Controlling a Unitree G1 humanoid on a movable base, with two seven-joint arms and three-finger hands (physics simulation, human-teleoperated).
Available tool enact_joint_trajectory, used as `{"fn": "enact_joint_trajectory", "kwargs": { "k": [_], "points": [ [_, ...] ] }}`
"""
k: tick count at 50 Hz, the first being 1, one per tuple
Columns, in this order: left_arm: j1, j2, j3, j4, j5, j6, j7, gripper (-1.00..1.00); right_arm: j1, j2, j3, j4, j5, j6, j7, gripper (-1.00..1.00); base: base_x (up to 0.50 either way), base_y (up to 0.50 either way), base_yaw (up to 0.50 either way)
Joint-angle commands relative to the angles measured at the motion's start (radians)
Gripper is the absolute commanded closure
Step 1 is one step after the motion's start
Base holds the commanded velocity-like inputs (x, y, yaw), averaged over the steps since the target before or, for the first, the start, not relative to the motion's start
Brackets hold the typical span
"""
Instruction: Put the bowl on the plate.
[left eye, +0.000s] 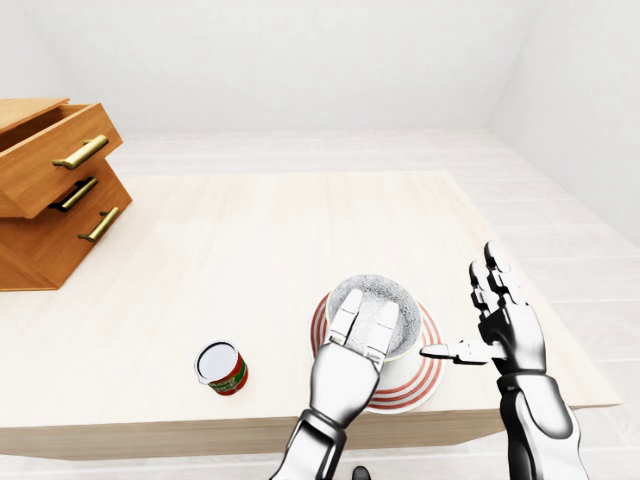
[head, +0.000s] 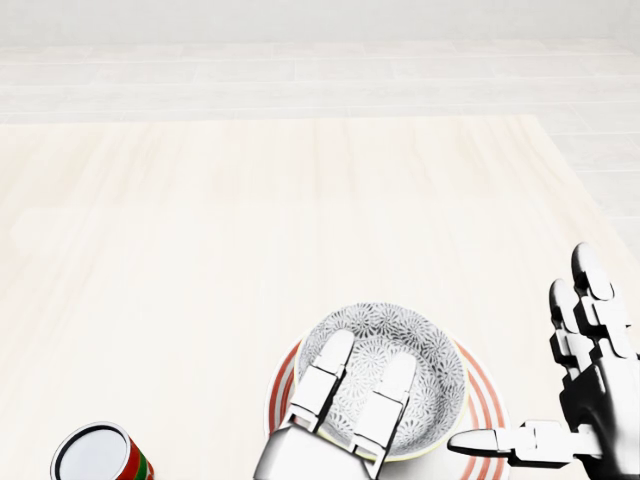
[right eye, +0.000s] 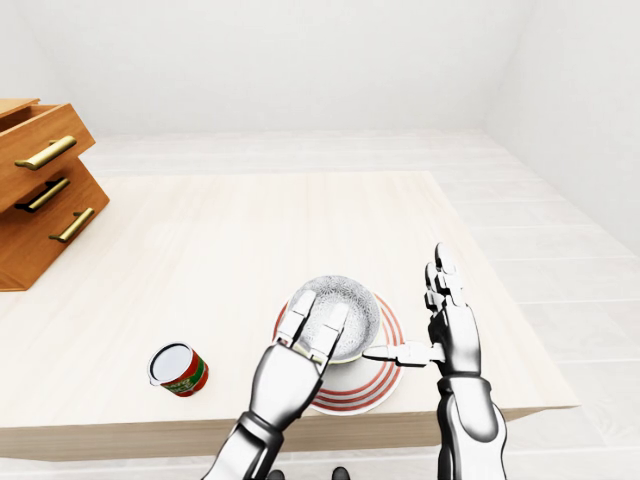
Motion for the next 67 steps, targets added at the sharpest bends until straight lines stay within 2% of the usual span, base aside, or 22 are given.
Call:
{"fn": "enact_joint_trajectory", "kwargs": {
  "k": [1,35,49,61,67],
  "points": [
    [0.017,0.019,-0.004,-0.046,0.002,0.0,-0.012,-1.0,-0.001,0.0,0.001,0.003,0.001,0.0,-0.002,-1.0,0.0,0.0,0.0],
    [0.088,0.095,-0.033,-0.242,0.003,0.0,-0.056,-1.0,0.002,0.002,0.008,-0.033,-0.01,0.0,-0.005,-1.0,0.0,0.0,0.0],
    [0.089,0.103,-0.018,-0.249,-0.014,0.0,-0.052,-1.0,0.002,0.003,0.01,-0.026,-0.012,0.0,-0.006,-1.0,0.0,0.0,0.0],
    [0.079,0.109,0.053,-0.289,-0.057,0.0,-0.085,-1.0,-0.006,0.002,0.02,-0.015,-0.014,0.0,-0.014,-1.0,0.0,0.0,0.0],
    [0.093,0.124,0.104,-0.381,-0.096,0.0,-0.154,-1.0,-0.002,0.001,0.024,-0.017,-0.016,0.0,-0.016,-1.0,0.0,0.0,0.0]
  ]
}}
